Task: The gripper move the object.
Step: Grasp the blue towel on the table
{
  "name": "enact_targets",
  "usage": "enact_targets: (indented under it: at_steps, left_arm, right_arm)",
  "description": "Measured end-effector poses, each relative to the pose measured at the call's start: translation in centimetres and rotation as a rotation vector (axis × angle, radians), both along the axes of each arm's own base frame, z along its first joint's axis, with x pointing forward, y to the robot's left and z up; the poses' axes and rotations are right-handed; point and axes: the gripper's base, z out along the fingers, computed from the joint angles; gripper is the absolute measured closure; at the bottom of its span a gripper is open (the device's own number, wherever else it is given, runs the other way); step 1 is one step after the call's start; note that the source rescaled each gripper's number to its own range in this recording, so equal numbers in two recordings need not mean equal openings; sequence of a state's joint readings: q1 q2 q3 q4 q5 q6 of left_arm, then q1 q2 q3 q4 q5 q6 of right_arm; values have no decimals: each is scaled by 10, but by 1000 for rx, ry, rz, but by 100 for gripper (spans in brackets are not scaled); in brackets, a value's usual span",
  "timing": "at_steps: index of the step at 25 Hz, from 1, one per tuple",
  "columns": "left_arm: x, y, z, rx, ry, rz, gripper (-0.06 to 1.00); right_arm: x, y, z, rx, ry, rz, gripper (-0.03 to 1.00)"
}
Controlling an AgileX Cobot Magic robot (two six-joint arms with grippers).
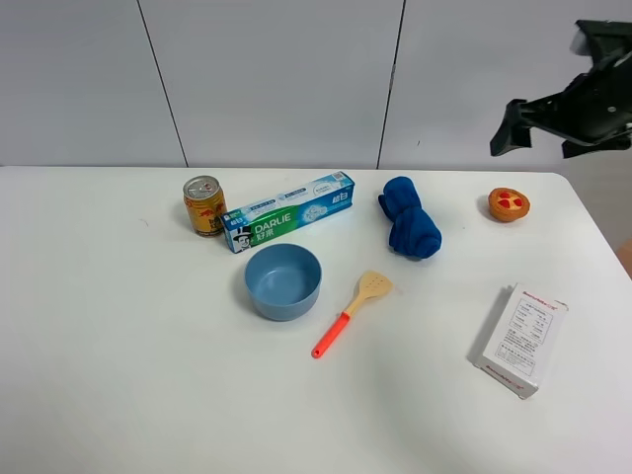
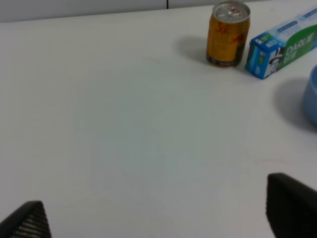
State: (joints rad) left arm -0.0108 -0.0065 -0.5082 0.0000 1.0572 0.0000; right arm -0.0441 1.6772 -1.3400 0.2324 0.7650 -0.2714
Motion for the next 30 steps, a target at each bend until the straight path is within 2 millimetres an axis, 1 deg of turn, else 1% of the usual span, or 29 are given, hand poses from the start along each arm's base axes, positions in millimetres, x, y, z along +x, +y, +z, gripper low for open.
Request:
enact_targets:
  at_steps: [2, 4, 6, 11, 14, 17, 20, 22, 23, 25, 26, 27, 28, 29, 30]
  left_arm:
    - [0, 0, 0, 0, 0, 0, -6]
    - [0, 0, 0, 0, 0, 0, -6]
    - [0, 0, 0, 0, 0, 0, -6]
    - [0, 0, 0, 0, 0, 0, -6]
    - [0, 0, 0, 0, 0, 0, -6]
    - [0, 0, 0, 5, 0, -3, -6]
    - [0, 0, 0, 0, 0, 0, -6]
    - [0, 0, 0, 0, 0, 0, -6]
    - [0, 0, 0, 0, 0, 0, -6]
    - [0, 0, 0, 0, 0, 0, -6]
    - [0, 0, 0, 0, 0, 0, -6]
    - [0, 0, 0, 0, 0, 0, -6]
    - [0, 0, 0, 0, 0, 0, -6]
    - [0, 0, 0, 0, 0, 0, -6]
    - [0, 0, 0, 0, 0, 0, -6]
  right_arm:
    - [21, 6, -22, 3, 47, 22, -3]
    - [39, 15, -38, 6, 77, 49, -3]
    - [57, 28, -57, 14, 110, 78, -3]
    - [88, 59, -95, 31, 163, 137, -3]
    - [98, 74, -115, 34, 193, 159, -3]
    - [102, 85, -133, 35, 231, 176, -3]
    - [103, 91, -151, 38, 267, 177, -3]
    - [103, 93, -158, 42, 284, 167, -3]
    - [103, 93, -161, 42, 291, 163, 1]
    - [103, 93, -163, 45, 296, 157, 20]
    - [103, 93, -164, 46, 299, 152, 36]
    - [103, 94, -164, 48, 300, 148, 57]
    - [103, 94, -164, 50, 301, 144, 82]
    - [103, 94, -164, 50, 302, 143, 96]
    - [103, 94, -164, 51, 303, 142, 97]
